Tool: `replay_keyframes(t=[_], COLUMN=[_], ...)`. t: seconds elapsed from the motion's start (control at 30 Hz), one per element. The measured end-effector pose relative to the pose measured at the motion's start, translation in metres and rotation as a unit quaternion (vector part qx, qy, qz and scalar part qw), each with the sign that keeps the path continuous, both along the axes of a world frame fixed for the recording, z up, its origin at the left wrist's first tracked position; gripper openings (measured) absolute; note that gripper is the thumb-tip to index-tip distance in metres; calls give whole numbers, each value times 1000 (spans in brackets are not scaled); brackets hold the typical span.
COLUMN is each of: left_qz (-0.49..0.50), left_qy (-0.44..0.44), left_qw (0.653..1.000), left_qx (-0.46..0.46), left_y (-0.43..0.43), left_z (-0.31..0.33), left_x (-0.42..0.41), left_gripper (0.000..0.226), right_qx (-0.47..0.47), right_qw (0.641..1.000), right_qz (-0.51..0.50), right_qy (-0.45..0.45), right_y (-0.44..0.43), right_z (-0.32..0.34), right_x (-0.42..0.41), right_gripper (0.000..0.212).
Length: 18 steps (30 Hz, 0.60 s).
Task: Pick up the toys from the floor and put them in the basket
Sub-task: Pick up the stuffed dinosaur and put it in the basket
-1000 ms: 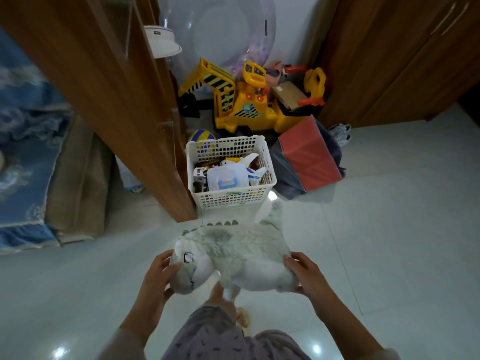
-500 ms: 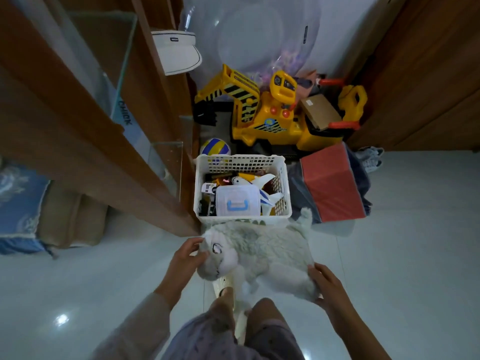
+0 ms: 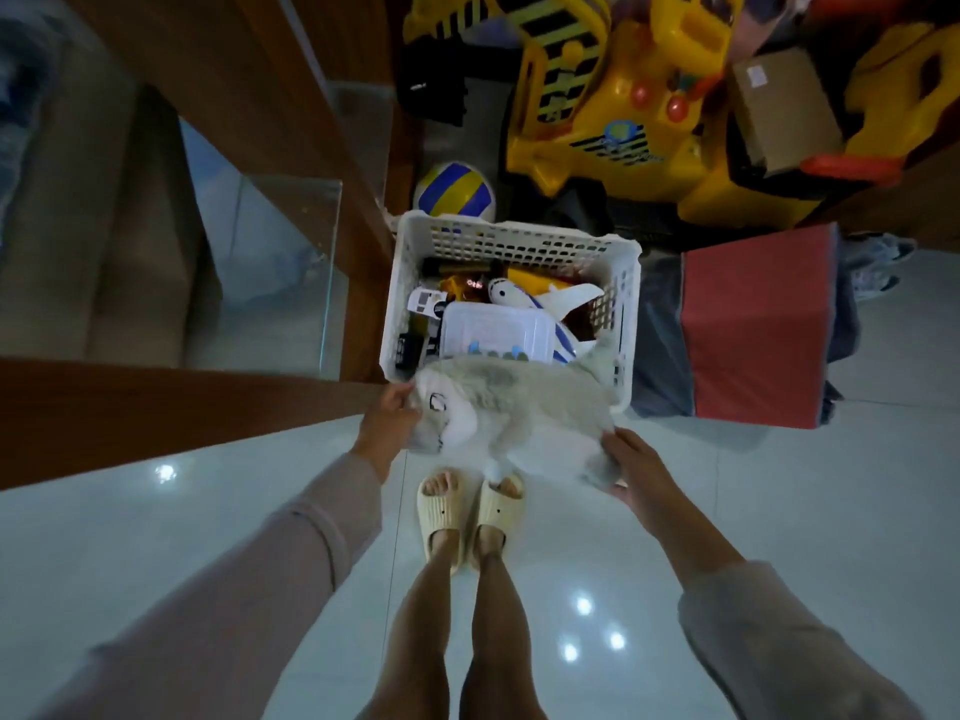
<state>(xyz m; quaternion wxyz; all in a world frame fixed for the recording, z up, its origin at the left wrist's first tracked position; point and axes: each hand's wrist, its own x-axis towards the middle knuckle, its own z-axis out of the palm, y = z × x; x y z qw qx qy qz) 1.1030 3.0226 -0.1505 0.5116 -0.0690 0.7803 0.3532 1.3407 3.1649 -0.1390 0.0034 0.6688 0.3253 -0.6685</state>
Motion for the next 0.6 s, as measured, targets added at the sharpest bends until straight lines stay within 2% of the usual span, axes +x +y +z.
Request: replay_keyframes(t=[0.1,0.23,0.33,0.4,0.5,0.6], left_qz=[-9,-51,-88,-103,-117,-131], left_qy=[22,67,93,108,128,138], left_qw=[999,994,988,984,979,974], left_qx=[-29,-68,-91,-101,-109,-121], left_y=[28,53,59,62,62,61], left_z=[-56,-133,-185,-216,-255,-274], left_x=[-23,-61,-83,-94,-106,-110], left_gripper=[43,40,42,41,44,50], right_qx=[-3,8,34,30,33,62], right_qw=[1000,998,993,991,991,985], right_qz=[4,56,108,121,127,149], right_qy=[-1,-21,-37,-38,-40,-62], right_y=[32,60,62,57,48,43], right_z=[-58,-142,-196,-230,-266,-283], right_x=[-36,-73,-90,-97,-111,-120], right_gripper=[15,34,30,36,46,47])
